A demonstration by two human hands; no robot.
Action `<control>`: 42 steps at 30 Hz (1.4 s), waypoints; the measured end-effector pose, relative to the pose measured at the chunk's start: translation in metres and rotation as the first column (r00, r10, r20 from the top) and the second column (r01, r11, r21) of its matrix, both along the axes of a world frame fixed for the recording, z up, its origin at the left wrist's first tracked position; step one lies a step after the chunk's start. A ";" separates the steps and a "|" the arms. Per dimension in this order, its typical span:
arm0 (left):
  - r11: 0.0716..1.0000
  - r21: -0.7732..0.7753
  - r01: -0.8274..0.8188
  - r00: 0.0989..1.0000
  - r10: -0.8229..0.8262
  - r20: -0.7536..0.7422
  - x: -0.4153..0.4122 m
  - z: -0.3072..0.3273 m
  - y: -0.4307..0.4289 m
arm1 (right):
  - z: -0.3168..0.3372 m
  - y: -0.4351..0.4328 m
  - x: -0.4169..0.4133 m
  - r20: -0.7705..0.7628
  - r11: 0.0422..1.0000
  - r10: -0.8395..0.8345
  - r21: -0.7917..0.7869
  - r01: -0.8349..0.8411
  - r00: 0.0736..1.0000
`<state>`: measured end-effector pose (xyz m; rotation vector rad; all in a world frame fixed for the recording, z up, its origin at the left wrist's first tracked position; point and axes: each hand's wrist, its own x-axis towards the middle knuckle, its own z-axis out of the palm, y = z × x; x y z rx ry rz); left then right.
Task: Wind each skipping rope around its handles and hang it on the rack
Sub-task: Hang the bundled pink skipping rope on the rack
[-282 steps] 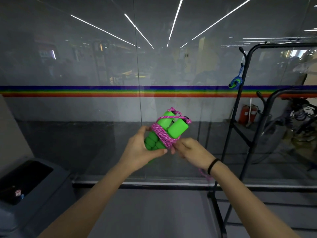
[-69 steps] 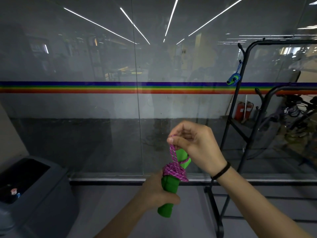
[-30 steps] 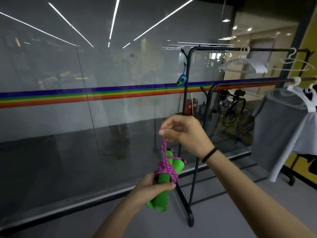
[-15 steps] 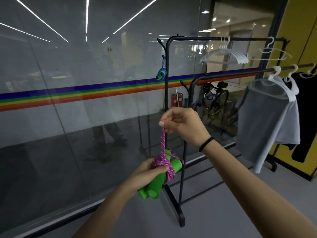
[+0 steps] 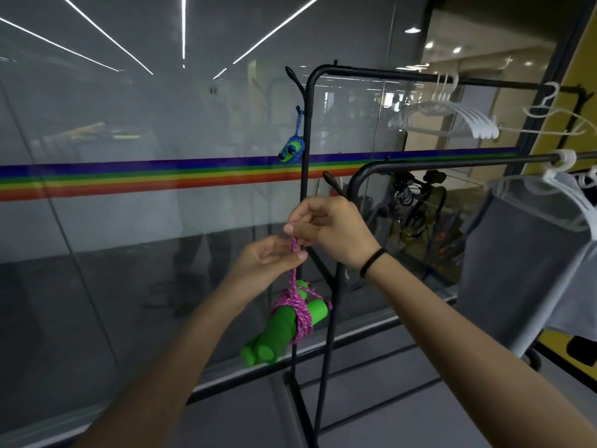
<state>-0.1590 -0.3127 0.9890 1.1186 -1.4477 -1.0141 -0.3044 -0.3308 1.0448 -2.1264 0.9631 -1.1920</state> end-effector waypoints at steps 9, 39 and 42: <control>0.995 -0.097 -0.038 0.993 0.027 -0.113 -0.023 0.007 -0.053 | -0.002 -0.058 -0.014 -0.014 0.993 -0.112 -0.041 0.111 0.994; 0.940 -0.312 -0.135 0.979 0.079 -0.187 0.107 0.192 -0.354 | 0.179 -0.347 0.142 0.060 0.770 -0.581 -0.283 0.572 0.812; 0.926 -0.366 -0.099 0.975 0.017 -0.222 0.109 0.214 -0.386 | 0.202 -0.370 0.145 0.108 0.737 -0.613 -0.280 0.615 0.783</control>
